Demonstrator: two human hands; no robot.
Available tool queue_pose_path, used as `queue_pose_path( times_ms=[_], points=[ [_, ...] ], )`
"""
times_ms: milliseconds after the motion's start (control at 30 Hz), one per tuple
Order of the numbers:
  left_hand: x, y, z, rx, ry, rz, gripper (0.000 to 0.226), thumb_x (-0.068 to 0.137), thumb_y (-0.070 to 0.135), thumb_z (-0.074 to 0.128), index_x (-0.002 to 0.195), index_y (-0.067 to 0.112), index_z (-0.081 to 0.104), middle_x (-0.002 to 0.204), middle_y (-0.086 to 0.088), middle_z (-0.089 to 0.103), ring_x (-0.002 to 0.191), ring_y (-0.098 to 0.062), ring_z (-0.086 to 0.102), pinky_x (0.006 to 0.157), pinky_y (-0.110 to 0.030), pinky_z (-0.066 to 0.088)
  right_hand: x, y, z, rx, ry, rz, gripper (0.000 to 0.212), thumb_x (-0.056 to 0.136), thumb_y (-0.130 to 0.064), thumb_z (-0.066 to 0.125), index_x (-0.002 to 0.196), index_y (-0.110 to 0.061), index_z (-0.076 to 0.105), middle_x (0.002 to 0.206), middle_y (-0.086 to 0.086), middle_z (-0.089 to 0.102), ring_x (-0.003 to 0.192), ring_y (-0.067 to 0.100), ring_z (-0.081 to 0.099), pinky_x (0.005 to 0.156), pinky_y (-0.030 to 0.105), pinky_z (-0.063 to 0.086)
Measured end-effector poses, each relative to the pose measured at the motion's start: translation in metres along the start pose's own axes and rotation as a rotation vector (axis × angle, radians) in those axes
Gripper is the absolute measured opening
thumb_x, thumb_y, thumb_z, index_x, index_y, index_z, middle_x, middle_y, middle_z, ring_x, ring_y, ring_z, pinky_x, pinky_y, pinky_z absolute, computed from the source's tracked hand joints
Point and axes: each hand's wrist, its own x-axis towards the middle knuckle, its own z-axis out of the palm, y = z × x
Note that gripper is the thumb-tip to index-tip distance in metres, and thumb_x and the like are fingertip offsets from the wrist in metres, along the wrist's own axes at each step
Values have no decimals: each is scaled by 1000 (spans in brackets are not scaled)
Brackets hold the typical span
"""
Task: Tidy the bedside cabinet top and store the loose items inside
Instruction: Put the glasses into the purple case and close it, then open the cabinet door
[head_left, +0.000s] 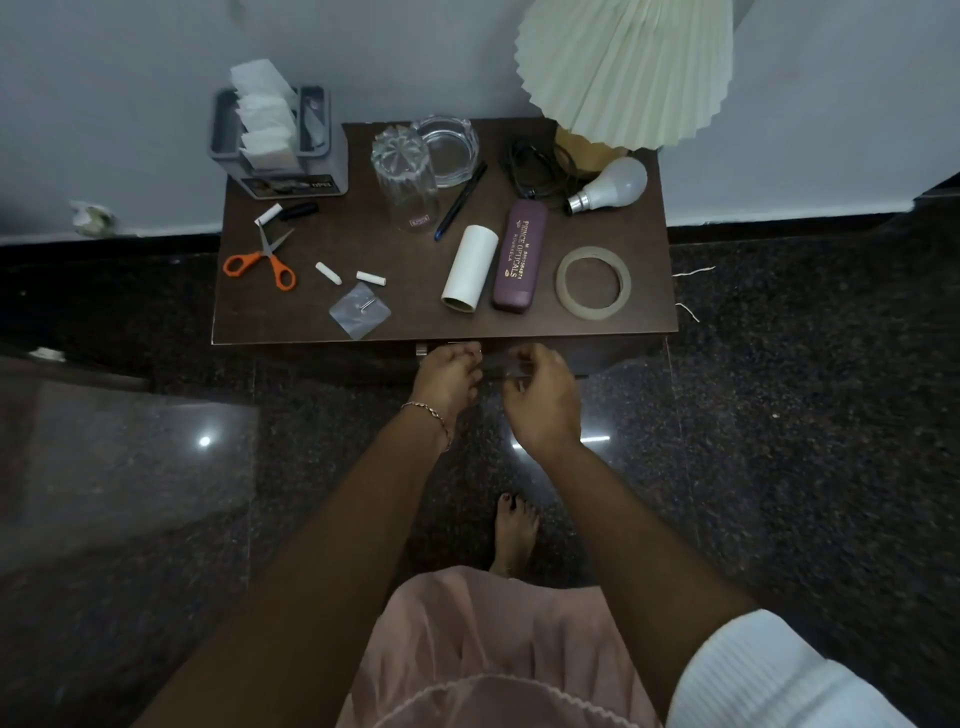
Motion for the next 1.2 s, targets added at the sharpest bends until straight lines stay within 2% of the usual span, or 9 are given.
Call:
queue_pose_path(
  times_ms=[133, 267, 433, 467, 567, 667, 767, 933, 1200],
  points=[
    [-13, -11, -19, 106, 55, 41, 24, 97, 5, 41, 84, 21, 54, 78, 5, 55, 63, -6, 45, 41, -9, 36, -23, 4, 7, -2, -5, -19, 28, 85, -10, 59, 112, -14, 62, 115, 6, 61, 106, 23, 58, 89, 35, 48],
    [-32, -24, -40, 165, 76, 97, 17, 96, 7, 44, 104, 16, 57, 78, 4, 53, 67, -6, 48, 59, -19, 38, -52, 3, 17, -1, -14, -42, 28, 87, -12, 58, 114, -15, 62, 117, 5, 61, 105, 21, 58, 84, 28, 45],
    [-45, -45, -67, 268, 54, 228, 24, 93, 4, 49, 115, 10, 57, 85, -1, 59, 68, -7, 51, 56, -15, 39, -74, 1, 40, -19, -16, -113, 30, 87, -14, 58, 117, -16, 59, 119, 3, 58, 110, 20, 56, 88, 29, 45],
    [-38, -51, -72, 320, 50, 276, 25, 92, 5, 51, 115, 11, 58, 94, -5, 64, 73, -11, 56, 60, -17, 43, -71, 2, 47, -15, 3, -124, 30, 87, -14, 59, 117, -16, 59, 120, 3, 58, 111, 20, 55, 90, 32, 46],
    [-2, -72, -83, 494, 69, 408, 34, 88, 7, 56, 121, 12, 57, 120, -8, 64, 109, -19, 60, 93, -25, 45, -50, 14, 75, -16, 55, -159, 39, 85, -16, 59, 124, -14, 54, 124, 6, 56, 117, 23, 52, 96, 37, 45],
    [43, -97, -87, 661, 122, 584, 43, 87, 8, 57, 129, 12, 52, 128, -5, 58, 119, -18, 54, 99, -21, 38, -16, 38, 105, -16, 129, -198, 48, 85, -15, 60, 132, -13, 48, 129, 6, 52, 122, 23, 49, 100, 34, 41],
    [90, -122, -89, 723, 277, 905, 47, 80, 6, 59, 126, 11, 52, 129, -10, 51, 121, -24, 49, 105, -30, 38, 18, 66, 133, 25, 262, -261, 55, 86, -13, 60, 138, -14, 40, 138, 5, 44, 127, 21, 43, 103, 31, 36],
    [144, -148, -84, 680, 447, 1132, 47, 76, 10, 58, 122, 14, 49, 131, -5, 39, 118, -22, 45, 103, -34, 40, 59, 101, 172, 136, 463, -350, 30, 86, -18, 60, 114, -13, 49, 114, 4, 53, 108, 22, 53, 91, 31, 39],
    [177, -158, -71, 534, 467, 1230, 41, 78, 11, 59, 117, 12, 46, 128, -5, 37, 117, -24, 46, 98, -37, 43, 81, 103, 191, 361, 537, -426, 24, 84, -14, 60, 101, -19, 44, 86, -11, 56, 81, 14, 60, 78, 39, 51]
  ],
)
